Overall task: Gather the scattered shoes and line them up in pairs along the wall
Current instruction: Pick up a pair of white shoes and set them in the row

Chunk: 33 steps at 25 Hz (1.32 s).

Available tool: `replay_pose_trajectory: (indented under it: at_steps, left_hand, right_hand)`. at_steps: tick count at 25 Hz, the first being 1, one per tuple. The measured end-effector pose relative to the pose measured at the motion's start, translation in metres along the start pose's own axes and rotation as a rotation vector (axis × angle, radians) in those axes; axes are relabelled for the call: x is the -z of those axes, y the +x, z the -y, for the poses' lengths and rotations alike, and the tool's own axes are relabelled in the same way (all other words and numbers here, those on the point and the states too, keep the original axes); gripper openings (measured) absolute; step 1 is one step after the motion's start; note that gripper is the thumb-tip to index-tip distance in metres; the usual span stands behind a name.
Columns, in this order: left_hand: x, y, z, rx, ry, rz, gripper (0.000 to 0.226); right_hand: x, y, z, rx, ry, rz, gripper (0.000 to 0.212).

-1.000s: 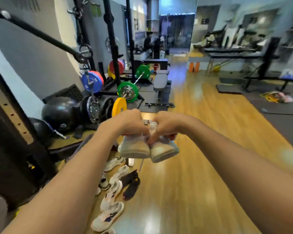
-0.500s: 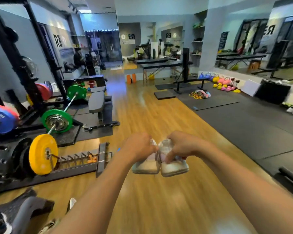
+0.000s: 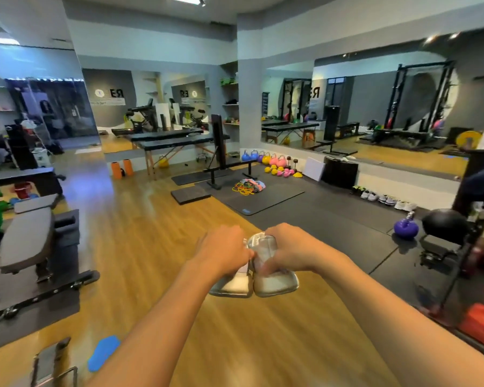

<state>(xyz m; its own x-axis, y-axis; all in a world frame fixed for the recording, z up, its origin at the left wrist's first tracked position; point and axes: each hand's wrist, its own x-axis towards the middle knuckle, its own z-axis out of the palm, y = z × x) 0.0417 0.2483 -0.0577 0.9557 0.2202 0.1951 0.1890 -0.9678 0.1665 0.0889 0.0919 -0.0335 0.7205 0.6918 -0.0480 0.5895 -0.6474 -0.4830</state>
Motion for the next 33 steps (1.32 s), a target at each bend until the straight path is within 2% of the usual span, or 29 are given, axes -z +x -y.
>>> replay_pose_trajectory:
  at_steps: [7,12,17,22,26,33]
  left_hand:
    - [-0.055,0.219,-0.033,-0.272,-0.022,-0.103,0.024]
    - [-0.092,0.371,-0.060,-0.324,-0.028,-0.150,0.022]
    - [-0.109,0.519,-0.068,-0.361,-0.075,-0.208,0.022]
    - [-0.132,0.676,-0.069,-0.427,-0.145,-0.128,0.025]
    - [-0.154,0.798,-0.082,-0.497,-0.183,-0.041,0.027]
    - [-0.218,0.977,-0.121,-0.584,-0.199,0.052,0.026]
  right_hand:
    - [0.069,0.143,-0.112,-0.160,-0.069,-0.243,0.031]
    - [0.117,0.257,-0.204,-0.214,-0.060,-0.305,0.032]
    - [0.175,0.378,-0.273,-0.188,-0.103,-0.382,0.033]
    - [0.220,0.495,-0.343,-0.245,-0.078,-0.420,0.042]
    - [0.258,0.579,-0.400,-0.353,0.020,-0.463,0.038]
    - [0.310,0.712,-0.511,-0.439,-0.026,-0.413,0.032]
